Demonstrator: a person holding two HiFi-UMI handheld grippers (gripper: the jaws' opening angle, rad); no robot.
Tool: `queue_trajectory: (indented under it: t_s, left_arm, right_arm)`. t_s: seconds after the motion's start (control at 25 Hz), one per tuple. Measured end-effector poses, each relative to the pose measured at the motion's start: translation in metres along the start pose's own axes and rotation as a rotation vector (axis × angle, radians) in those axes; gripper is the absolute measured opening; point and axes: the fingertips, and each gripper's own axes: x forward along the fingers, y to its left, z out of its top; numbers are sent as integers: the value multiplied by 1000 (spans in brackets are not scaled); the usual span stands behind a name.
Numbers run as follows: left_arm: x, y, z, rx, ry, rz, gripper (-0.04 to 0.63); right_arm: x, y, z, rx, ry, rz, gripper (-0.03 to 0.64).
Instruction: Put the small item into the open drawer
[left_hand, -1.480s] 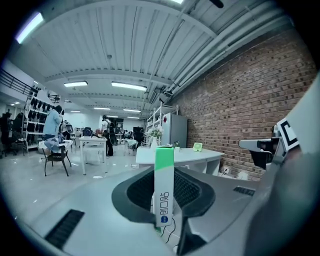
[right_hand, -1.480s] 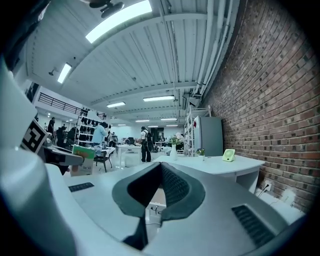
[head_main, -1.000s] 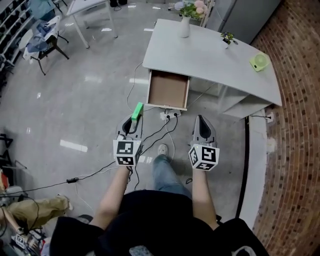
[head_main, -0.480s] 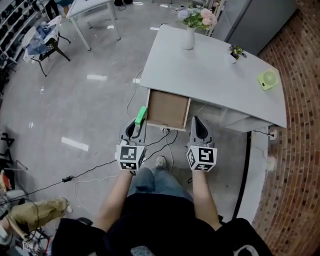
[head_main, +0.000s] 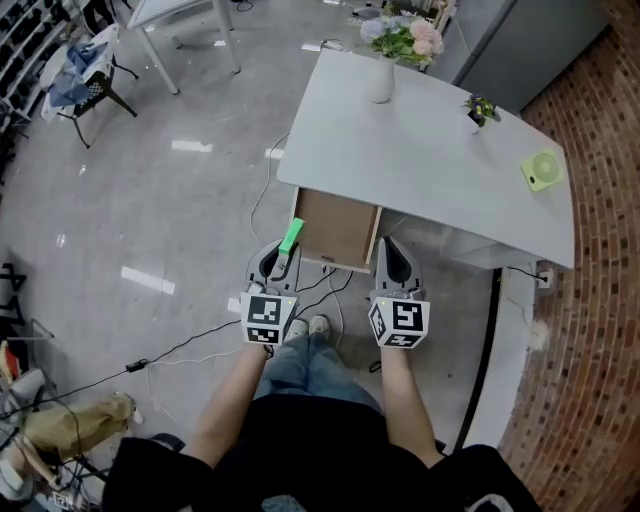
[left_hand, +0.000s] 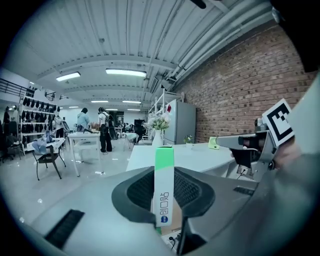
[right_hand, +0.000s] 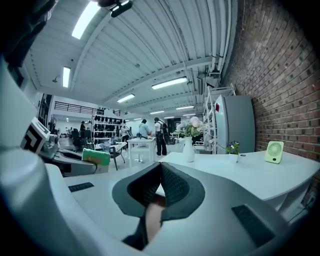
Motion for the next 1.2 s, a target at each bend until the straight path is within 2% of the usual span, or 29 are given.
queue_trajectory:
  t_s: [0.2,0.44,0.84,1.2]
  left_arm:
    - [39,-2,-12,3,39,-34,91]
    - [96,-4,-49,-3,101,-68,91]
    - [175,-6,-135,-12,166,-94,91]
    - [238,-13,-214,-58,260,-97,92]
  right_arm:
    - [25,-16,-18,14,29,-5,0]
    - [63,-30,-63,23,97,-2,0]
    - [134,-31,-162,16,168,37,0]
    - [178,-34,-247,12,224,60,0]
